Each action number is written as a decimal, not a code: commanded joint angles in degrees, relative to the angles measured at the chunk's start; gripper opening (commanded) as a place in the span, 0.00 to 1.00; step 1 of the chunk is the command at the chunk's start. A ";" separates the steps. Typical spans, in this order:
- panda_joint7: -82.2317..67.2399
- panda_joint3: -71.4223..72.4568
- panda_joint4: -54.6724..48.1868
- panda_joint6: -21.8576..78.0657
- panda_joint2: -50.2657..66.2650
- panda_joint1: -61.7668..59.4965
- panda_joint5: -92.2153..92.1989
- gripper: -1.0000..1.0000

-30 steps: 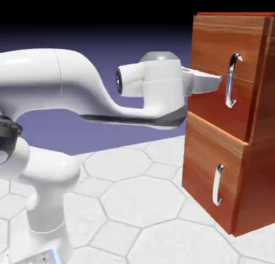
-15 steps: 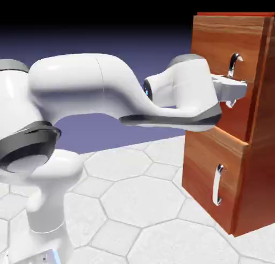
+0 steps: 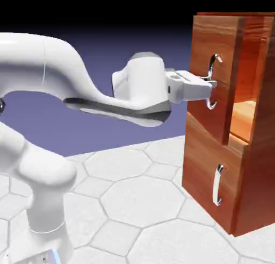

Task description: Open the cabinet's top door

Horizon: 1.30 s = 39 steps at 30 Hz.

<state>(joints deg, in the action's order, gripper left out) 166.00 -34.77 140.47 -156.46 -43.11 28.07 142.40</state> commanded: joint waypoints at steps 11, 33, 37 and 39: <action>-0.12 22.76 7.41 2.86 -2.07 -22.23 -15.50 0.00; -18.18 60.52 12.24 44.73 -9.83 -25.39 -68.34 0.00; -17.98 68.43 7.56 54.70 -6.11 -27.27 -75.19 0.00; -17.66 72.42 4.63 59.68 -3.82 -28.89 -78.08 0.00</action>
<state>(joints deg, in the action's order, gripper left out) 148.35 37.63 145.11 -96.85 -46.94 -0.82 64.36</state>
